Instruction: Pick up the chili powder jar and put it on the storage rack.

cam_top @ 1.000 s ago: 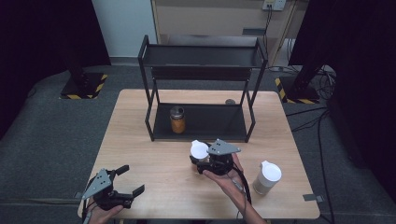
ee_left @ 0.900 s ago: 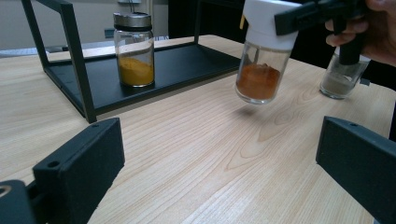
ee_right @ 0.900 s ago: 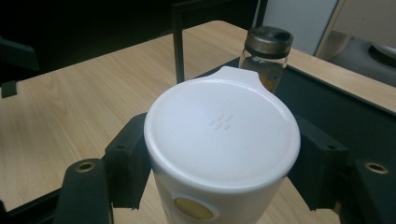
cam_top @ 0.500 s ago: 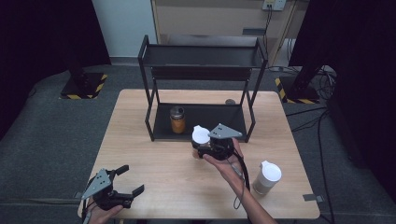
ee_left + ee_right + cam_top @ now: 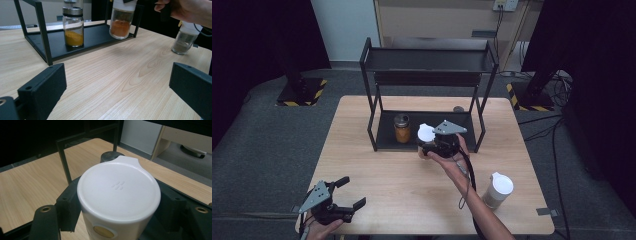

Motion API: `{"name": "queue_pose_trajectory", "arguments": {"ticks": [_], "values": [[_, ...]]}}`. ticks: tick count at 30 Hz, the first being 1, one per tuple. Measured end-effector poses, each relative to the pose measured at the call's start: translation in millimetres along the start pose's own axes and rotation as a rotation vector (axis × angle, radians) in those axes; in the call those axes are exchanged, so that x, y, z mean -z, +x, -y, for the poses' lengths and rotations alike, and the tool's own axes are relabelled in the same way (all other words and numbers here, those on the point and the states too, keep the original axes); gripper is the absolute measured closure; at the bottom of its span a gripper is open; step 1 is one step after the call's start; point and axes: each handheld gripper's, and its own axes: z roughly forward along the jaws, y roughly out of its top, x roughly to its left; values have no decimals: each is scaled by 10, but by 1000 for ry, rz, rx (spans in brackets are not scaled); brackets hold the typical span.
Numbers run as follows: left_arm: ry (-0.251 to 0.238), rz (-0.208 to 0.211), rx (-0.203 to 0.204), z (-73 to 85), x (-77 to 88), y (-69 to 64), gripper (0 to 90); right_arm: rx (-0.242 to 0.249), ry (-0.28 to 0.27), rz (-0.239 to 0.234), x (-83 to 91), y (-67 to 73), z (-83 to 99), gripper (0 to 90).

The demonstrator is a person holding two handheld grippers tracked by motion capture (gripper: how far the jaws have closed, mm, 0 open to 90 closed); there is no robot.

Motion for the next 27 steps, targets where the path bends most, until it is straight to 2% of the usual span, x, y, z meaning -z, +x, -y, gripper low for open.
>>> {"name": "queue_pose_trajectory", "arguments": {"ticks": [19,27], "values": [[-3,0,7,7,3,8,4,-25,7,50,-379,-183,-158,312],[-2,1,9,8,2,12,4,-41,14,71,-538,-252,-158,312]]}}
